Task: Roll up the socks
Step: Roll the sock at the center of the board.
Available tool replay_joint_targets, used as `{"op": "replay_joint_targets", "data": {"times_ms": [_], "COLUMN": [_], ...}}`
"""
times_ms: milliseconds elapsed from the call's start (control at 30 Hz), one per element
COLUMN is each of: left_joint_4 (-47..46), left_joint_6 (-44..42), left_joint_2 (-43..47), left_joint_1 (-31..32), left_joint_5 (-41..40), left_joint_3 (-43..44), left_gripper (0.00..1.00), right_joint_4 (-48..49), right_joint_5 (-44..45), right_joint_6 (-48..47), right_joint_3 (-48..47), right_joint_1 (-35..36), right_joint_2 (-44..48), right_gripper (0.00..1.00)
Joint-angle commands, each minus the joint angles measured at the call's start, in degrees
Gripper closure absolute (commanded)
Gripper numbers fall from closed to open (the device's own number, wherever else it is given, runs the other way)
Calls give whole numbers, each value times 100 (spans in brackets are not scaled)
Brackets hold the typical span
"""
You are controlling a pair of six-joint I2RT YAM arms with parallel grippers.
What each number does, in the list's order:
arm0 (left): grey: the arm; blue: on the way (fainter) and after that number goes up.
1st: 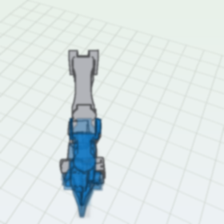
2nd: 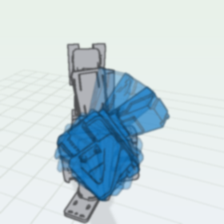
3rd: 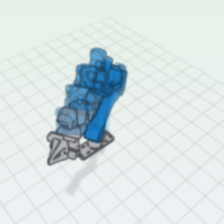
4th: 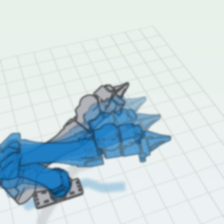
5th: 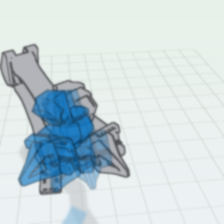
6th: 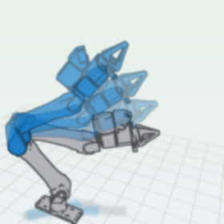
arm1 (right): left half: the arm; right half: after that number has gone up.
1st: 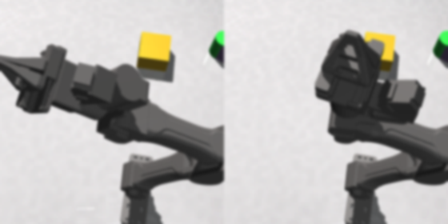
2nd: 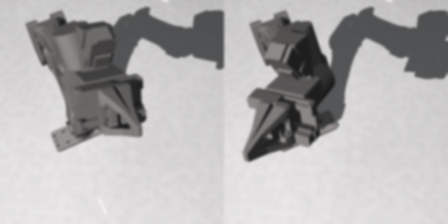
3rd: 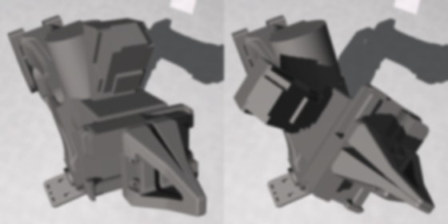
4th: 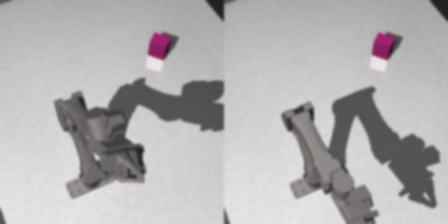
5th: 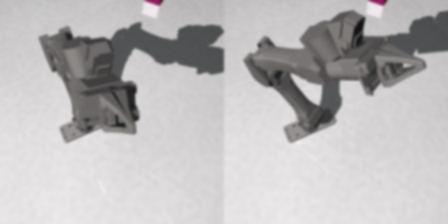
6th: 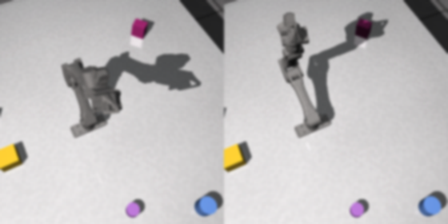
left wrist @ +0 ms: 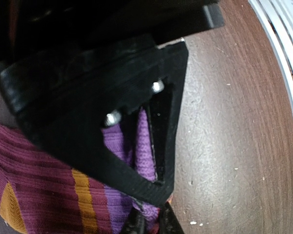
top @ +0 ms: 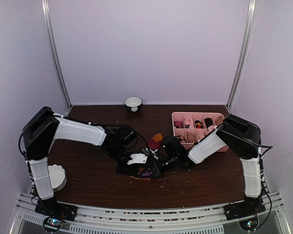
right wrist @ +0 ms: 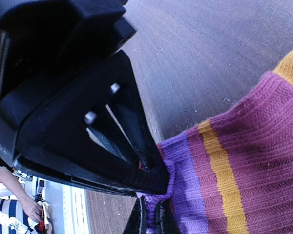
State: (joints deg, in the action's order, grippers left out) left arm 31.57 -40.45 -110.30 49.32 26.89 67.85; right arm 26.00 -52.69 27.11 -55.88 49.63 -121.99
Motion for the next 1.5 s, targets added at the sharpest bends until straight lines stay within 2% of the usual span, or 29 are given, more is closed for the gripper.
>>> {"op": "replay_joint_targets", "data": {"times_ms": [0,67,233,367,400,467,500,633,733,800,900,967,1033,1067,1167,1267,1333,1400,1467], "left_joint_4": [189,336,845,1250,1321,1478,1568,1985,2334,2389,2483,2613,2746,2760,2873,3019,3138,3222,3241], "left_joint_6": [329,427,546,576,595,606,614,553,439,424,406,396,401,435,529,584,613,657,724], "left_joint_2": [-348,-461,-819,-1096,-1137,-1203,-1249,-1459,-1658,-1699,-1716,-1794,-1909,-1968,-2177,-2378,-2513,-2632,-2715], "left_joint_1": [-11,-40,-129,-222,-249,-317,-336,-392,-465,-536,-546,-555,-581,-608,-717,-831,-882,-911,-922], "left_joint_5": [322,519,933,989,1012,1115,1164,1303,1471,1552,1541,1575,1714,1795,1969,2100,2124,2103,2040], "left_joint_3": [185,290,513,751,793,889,952,1231,1469,1530,1606,1696,1777,1791,1902,2058,2177,2281,2331], "left_gripper": [96,100,100,100,100,100,100,100,100,100,100,100,100,100,100,100,100,100,100], "right_joint_4": [-1420,-1123,318,772,734,586,589,443,292,137,85,528,953,937,1460,2743,3139,2693,1732], "right_joint_5": [1256,1404,1902,2163,2209,2351,2467,3200,4335,5456,5972,5818,5355,5518,5805,5366,4868,4250,3884], "right_joint_6": [-189,-190,-72,-268,-347,-534,-592,-757,-772,-434,399,644,225,-21,-1204,-2446,-3026,-3501,-4036], "right_joint_3": [664,881,1846,2249,2273,2317,2381,2687,2999,3171,3333,3603,3610,3583,3757,4230,4237,3855,3248], "right_joint_1": [-34,-29,-6,67,85,147,178,286,325,323,214,71,68,174,697,1106,1183,1204,1263], "right_joint_2": [-519,-286,659,1138,1210,1356,1461,1952,2466,2731,2914,2953,2887,2900,3043,3090,2985,2940,2812], "right_gripper": [94,87,71,58,51,3,0,0,0,0,0,0,0,1,17,26,31,36,43]}}
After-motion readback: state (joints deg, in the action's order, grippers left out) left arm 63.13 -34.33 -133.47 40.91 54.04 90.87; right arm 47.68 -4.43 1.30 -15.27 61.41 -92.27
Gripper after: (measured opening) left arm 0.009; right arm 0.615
